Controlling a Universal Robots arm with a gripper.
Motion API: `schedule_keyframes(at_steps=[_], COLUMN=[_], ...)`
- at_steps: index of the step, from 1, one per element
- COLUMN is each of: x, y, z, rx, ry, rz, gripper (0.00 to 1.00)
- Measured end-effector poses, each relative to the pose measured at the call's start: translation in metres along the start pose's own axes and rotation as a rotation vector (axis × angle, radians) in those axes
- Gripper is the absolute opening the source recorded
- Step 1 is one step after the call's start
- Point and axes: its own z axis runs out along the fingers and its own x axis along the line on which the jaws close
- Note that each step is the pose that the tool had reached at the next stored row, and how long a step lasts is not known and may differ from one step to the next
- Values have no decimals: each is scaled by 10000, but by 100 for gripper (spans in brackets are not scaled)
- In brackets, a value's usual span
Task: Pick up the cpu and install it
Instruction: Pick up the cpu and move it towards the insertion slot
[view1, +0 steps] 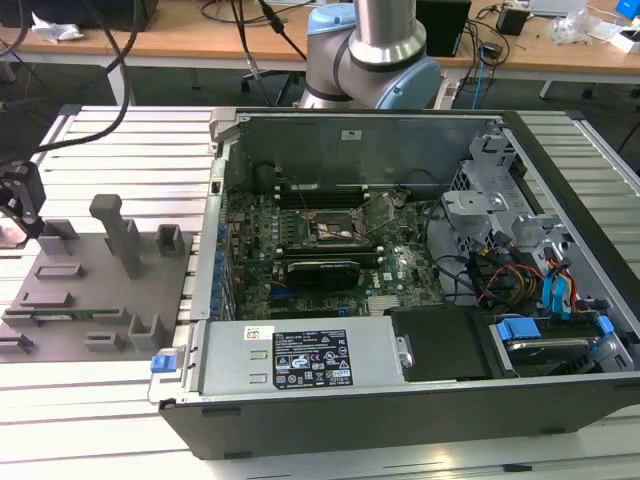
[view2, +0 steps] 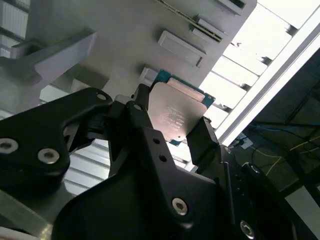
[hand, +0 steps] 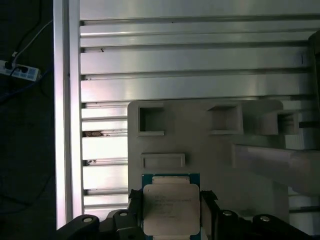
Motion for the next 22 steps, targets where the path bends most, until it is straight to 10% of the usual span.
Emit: schedule_keyframes(at_steps=[22], x=[-15], y=[117], z=[-813], rx=[36], ry=[-256], rz=[-16], gripper=[55])
